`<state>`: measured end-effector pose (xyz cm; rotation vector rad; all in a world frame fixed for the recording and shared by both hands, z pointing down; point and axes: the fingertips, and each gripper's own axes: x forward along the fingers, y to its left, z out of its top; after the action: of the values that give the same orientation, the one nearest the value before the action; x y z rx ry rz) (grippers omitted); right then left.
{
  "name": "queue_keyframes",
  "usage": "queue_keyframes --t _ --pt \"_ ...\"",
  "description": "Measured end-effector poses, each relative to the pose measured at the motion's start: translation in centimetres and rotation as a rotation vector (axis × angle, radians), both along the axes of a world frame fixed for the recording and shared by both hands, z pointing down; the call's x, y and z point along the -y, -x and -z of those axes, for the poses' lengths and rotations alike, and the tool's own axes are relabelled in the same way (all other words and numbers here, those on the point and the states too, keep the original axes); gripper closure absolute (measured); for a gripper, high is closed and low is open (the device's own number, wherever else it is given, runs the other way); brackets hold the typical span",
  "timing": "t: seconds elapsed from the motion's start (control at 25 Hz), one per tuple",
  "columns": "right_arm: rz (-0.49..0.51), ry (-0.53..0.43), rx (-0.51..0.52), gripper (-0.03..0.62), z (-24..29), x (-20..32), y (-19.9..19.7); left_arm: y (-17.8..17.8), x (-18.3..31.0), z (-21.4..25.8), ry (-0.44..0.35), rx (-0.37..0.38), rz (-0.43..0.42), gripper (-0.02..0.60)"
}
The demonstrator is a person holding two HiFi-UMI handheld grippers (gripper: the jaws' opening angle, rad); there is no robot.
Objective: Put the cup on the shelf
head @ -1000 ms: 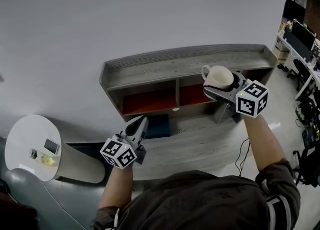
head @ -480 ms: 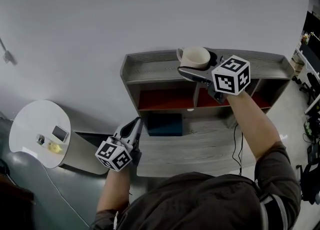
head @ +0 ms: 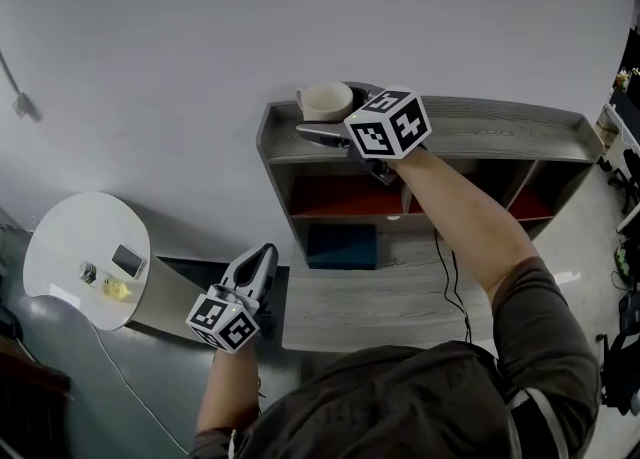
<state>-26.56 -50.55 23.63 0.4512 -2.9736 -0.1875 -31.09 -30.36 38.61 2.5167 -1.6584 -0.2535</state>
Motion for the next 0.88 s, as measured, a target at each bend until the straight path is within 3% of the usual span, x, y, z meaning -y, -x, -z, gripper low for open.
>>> queue_keyframes --t 0.28,0.64,0.88 --pt "-0.013 0.020 -0.040 0.163 -2.4 1.1 4.7 1.8 -1.2 -0.3 0.003 -0.014 0.027 0.577" --pt "-0.050 0.008 -0.124 0.163 -4.9 2.7 7.7 3.1 -2.0 -0.6 0.012 -0.029 0.047 0.577" --pt "-0.094 0.145 -0.140 0.161 -5.6 4.1 8.7 3.5 -2.1 -1.2 0.017 -0.029 0.041 0.577"
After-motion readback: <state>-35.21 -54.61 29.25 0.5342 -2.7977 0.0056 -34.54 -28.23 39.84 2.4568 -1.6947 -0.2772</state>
